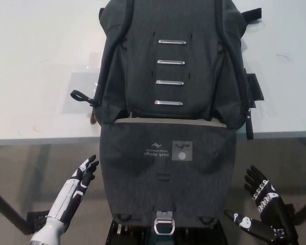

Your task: A bag is kept in the middle of the table with its flap loosely closed and the robot uses its right hand to adjust it and opens it

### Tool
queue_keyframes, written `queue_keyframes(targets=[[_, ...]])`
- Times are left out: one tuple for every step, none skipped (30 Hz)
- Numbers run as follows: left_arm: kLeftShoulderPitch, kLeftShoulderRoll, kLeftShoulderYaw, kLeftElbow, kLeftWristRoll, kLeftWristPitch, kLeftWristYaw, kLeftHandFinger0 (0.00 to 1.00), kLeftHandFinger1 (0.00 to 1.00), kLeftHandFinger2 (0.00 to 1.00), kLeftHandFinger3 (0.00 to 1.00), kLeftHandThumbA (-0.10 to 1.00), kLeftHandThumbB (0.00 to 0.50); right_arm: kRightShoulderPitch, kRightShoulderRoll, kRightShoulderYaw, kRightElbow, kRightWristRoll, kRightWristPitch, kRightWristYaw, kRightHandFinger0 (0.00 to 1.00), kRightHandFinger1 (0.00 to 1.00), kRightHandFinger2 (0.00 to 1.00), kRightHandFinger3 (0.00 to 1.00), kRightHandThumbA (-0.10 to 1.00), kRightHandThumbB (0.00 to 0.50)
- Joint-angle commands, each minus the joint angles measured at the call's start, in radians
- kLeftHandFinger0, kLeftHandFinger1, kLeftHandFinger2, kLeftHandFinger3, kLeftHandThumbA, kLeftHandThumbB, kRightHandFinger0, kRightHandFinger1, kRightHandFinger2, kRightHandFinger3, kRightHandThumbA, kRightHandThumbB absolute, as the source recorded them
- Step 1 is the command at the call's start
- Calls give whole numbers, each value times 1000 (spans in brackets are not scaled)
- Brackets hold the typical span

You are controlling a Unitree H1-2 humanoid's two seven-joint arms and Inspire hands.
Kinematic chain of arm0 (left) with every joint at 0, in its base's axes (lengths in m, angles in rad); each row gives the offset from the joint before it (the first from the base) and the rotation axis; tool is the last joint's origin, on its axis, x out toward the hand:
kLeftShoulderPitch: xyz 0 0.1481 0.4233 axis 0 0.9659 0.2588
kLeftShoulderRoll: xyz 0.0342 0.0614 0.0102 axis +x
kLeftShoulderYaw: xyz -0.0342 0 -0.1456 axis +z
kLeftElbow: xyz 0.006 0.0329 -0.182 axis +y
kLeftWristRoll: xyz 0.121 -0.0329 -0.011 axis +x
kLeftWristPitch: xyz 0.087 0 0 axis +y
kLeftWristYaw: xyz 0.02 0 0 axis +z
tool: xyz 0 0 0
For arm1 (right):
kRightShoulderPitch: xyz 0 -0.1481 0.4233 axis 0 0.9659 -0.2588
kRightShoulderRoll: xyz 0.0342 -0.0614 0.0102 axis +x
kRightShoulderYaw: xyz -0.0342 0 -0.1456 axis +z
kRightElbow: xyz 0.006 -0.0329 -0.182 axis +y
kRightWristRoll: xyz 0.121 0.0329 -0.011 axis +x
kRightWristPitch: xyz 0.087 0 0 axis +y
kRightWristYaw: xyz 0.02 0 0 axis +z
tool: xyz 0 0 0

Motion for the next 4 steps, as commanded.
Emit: queue_keyframes(targets=[[-8, 7, 6, -21, 9, -37, 9, 1000, 1000, 1000, 1000, 1000, 81, -23, -13, 8, -5, 17, -46, 18, 1000, 1000, 1000, 1000, 1000, 257], [-9, 8, 7, -21, 8, -38, 9, 1000, 1000, 1000, 1000, 1000, 82, -24, -13, 8, -4, 17, -46, 18, 1000, 1000, 1000, 1000, 1000, 256], [-10, 9, 6, -19, 9, -38, 8, 1000, 1000, 1000, 1000, 1000, 81, -26, -16, 10, -2, 17, -49, 20, 1000, 1000, 1000, 1000, 1000, 247], [-10, 9, 6, -19, 9, -38, 8, 1000, 1000, 1000, 1000, 1000, 81, -26, -16, 10, -2, 17, -49, 20, 1000, 1000, 1000, 1000, 1000, 247]])
